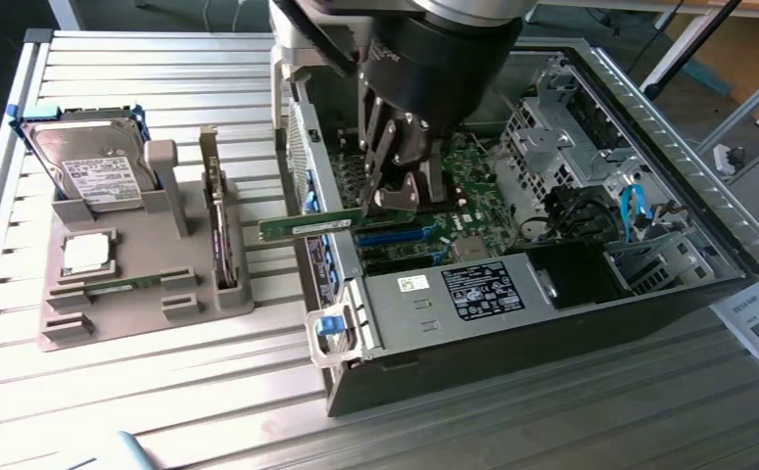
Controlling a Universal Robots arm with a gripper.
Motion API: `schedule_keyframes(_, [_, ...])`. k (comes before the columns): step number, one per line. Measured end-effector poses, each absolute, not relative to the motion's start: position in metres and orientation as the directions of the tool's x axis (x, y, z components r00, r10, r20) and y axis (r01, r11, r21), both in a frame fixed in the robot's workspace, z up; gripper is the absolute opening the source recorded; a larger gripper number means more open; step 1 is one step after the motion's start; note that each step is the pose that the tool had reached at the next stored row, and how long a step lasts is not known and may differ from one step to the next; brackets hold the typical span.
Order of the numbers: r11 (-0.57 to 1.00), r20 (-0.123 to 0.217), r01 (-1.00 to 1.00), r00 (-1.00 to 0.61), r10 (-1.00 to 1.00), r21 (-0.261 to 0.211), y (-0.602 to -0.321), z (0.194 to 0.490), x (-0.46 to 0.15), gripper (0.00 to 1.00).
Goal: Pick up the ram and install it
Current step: 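Pick up the ram and move it above insertion slot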
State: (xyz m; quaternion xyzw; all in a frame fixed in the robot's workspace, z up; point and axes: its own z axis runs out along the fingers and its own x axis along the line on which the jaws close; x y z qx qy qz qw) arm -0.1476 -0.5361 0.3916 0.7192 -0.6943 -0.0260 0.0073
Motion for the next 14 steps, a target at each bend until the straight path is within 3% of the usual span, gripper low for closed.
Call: schedule_keyframes(14, [-0.036, -0.03, -0.998, 0.034, -0.999, 0.052, -0.542, 0.392, -0.111, 0.12])
